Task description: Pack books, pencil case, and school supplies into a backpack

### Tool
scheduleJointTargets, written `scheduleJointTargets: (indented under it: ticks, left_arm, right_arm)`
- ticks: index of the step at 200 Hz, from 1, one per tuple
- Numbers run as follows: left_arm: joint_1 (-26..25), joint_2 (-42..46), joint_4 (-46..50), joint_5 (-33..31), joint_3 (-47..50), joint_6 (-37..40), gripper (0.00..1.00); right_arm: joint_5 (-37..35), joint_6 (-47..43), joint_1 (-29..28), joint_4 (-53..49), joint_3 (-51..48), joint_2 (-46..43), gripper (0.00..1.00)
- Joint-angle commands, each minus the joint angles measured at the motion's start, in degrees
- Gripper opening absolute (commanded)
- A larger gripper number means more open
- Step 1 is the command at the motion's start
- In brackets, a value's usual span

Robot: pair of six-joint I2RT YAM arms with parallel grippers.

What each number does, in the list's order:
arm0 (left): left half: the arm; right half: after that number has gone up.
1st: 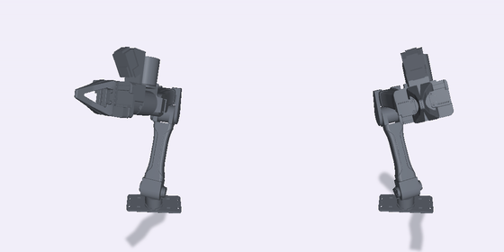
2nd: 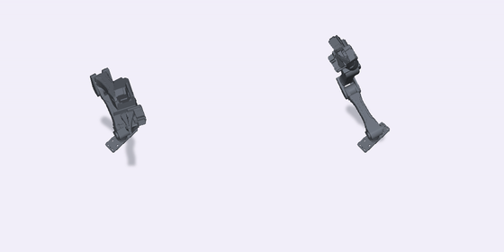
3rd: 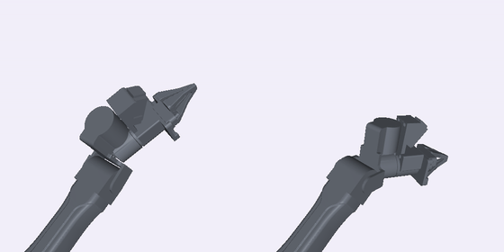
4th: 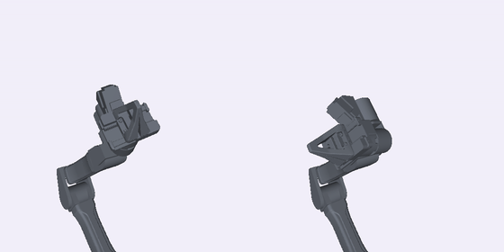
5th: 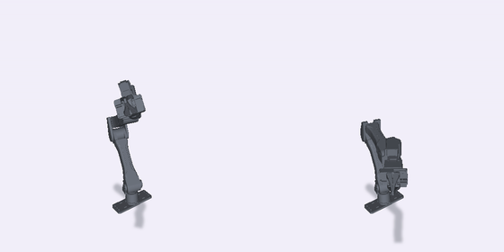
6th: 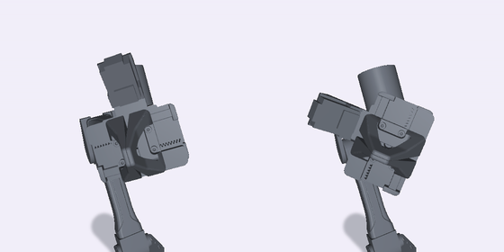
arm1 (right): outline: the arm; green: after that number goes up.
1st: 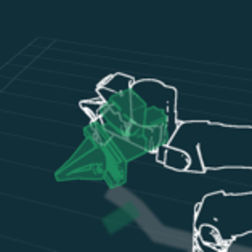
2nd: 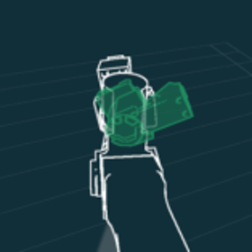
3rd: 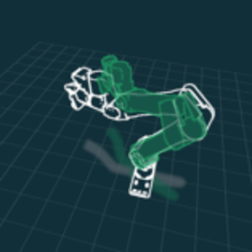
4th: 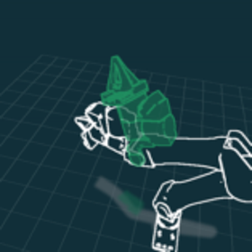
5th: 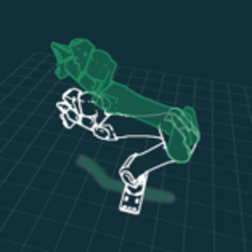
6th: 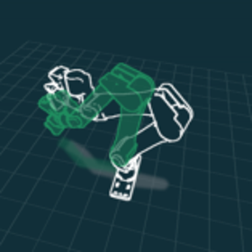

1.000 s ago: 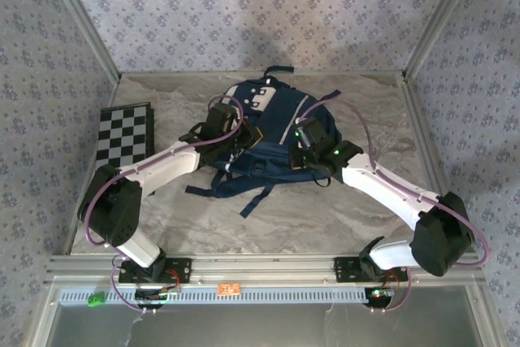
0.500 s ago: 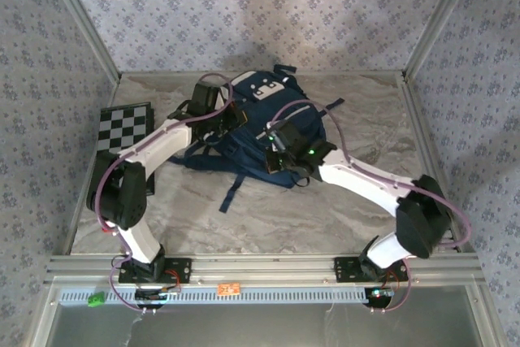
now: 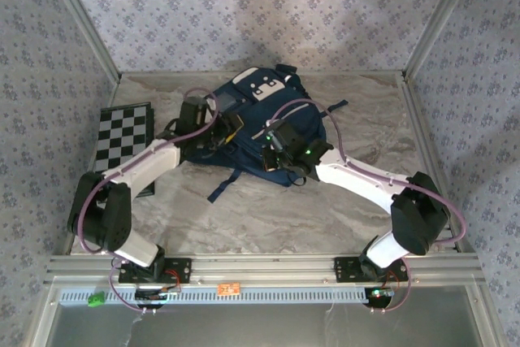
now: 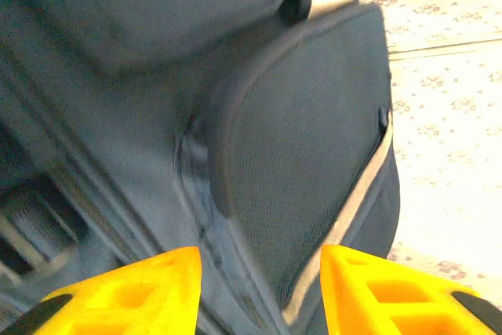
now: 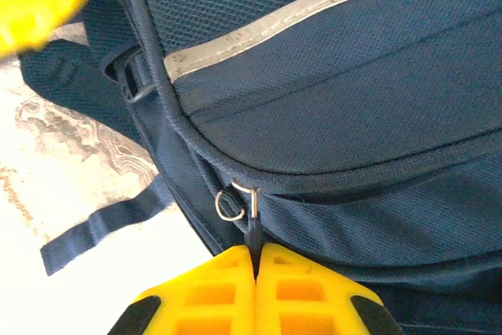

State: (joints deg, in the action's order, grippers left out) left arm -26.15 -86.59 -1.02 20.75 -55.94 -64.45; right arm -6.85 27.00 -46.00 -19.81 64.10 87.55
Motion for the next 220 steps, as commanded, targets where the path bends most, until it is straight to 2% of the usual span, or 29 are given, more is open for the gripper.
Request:
scheduleJointTargets:
  ticks: [1, 24, 42, 64, 92, 116, 141, 166, 180, 190, 205, 220]
  left_arm:
    - [-2.6, -0.5, -8.8, -0.6, 3.9, -14.8, 0.43]
    - [-5.4, -2.1, -14.4, -2.6, 4.5, -19.7, 0.42]
    - [-7.0, -2.9, -10.0, -5.8, 2.0, -19.4, 0.37]
    - [-7.4, -3.3, -11.2, -7.9, 1.7, -20.2, 0.33]
    - [-7.8, -4.3, -8.1, -9.6, 0.0, -19.5, 0.27]
    - [-7.7, -4.1, -6.8, -10.7, -0.3, -18.3, 0.1]
    - [-7.0, -2.4, -3.7, -11.8, -1.0, -15.4, 0.0]
    - [-5.5, -1.6, 1.3, -10.9, -2.9, -12.1, 0.0]
    - [-5.1, -1.8, 0.4, -9.4, -3.3, -11.8, 0.0]
    - [-5.0, -1.9, 0.4, -9.1, -3.7, -11.7, 0.0]
    - [-5.1, -1.9, 0.7, -8.8, -4.4, -11.4, 0.0]
    - [-5.1, -2.0, 0.9, -8.9, -4.7, -11.3, 0.0]
  right_arm:
    - [2.8, 2.3, 1.5, 3.0, -1.7, -1.7, 0.0]
    - [2.7, 2.1, 1.1, 3.2, -1.8, -1.8, 0.0]
    - [3.2, 2.2, 1.3, 4.0, -2.5, -1.9, 0.0]
    - [3.7, 1.8, 1.1, 4.9, -2.8, -1.9, 0.0]
    - [2.5, 1.0, 1.5, 4.6, -2.8, -1.9, 0.0]
    - [-0.2, 0.0, 1.9, 2.7, -2.7, -2.4, 0.0]
    - [-0.9, -2.8, 3.2, 2.8, -4.5, -4.2, 0.0]
    - [5.0, -6.4, 7.1, 4.0, -5.4, -5.4, 0.0]
    - [6.2, -7.8, 9.3, 4.2, -5.3, -5.3, 0.0]
    - [6.9, -9.3, 9.9, 5.1, -5.3, -4.8, 0.0]
    - [11.9, -13.2, 9.8, 7.0, -5.3, -4.0, 0.0]
    - [11.8, -13.7, 9.5, 7.6, -5.0, -3.0, 0.0]
